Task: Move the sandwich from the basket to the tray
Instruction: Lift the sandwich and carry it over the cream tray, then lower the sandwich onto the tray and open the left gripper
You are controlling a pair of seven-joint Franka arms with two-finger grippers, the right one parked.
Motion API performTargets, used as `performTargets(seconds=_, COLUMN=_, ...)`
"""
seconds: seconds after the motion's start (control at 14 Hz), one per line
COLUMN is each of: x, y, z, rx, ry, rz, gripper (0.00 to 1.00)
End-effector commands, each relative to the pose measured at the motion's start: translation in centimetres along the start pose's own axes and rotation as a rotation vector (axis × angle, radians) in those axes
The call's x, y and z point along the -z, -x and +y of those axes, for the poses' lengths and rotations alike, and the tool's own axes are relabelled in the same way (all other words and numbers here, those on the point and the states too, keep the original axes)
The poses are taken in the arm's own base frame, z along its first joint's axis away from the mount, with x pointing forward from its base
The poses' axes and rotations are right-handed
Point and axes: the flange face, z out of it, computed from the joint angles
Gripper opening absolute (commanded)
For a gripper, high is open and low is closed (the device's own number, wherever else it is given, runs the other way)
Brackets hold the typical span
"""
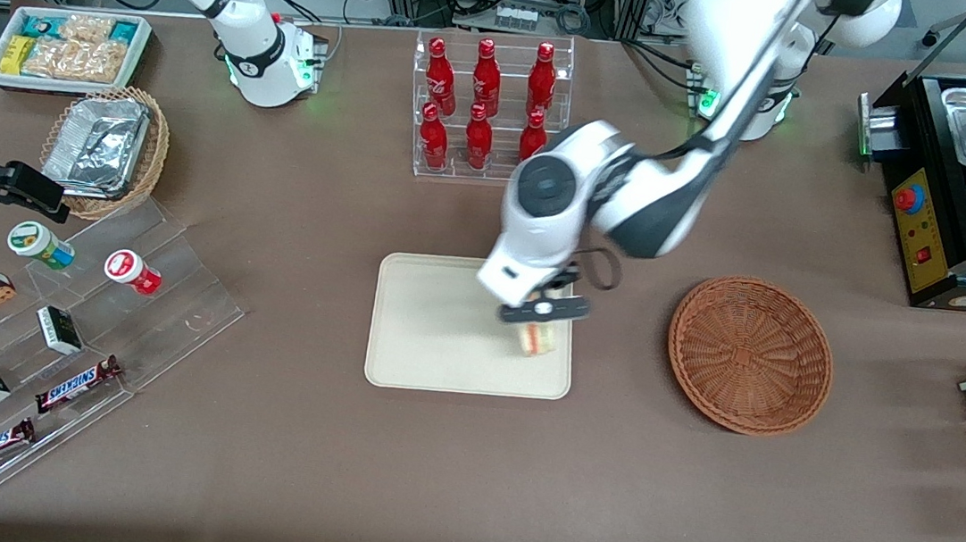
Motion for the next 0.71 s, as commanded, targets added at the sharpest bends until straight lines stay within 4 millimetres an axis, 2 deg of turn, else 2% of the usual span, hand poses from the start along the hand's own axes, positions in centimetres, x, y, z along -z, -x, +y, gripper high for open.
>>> performTargets(seconds=0.0, x=-1.7, y=0.3, z=3.3, rx=-0.039, ry=0.037, rz=0.052, gripper=0.0)
performTargets(seconds=0.14, x=-4.4, y=1.4, z=4.8, rx=-0.065, ry=0.045, rz=0.054, gripper=0.0)
performTargets(seconds=0.36, x=-5.9, y=2.3, z=6.5, rx=-0.141, ry=0.058, rz=0.098, gripper=0.0)
performTargets(seconds=0.57, x=-8.4, y=2.8, z=6.8, rx=-0.183, ry=0.03, rz=0.11, gripper=0.0)
performTargets(seconds=0.64, x=-8.7, y=2.8, z=6.6, rx=-0.2, ry=0.012, rz=0.123, gripper=0.0)
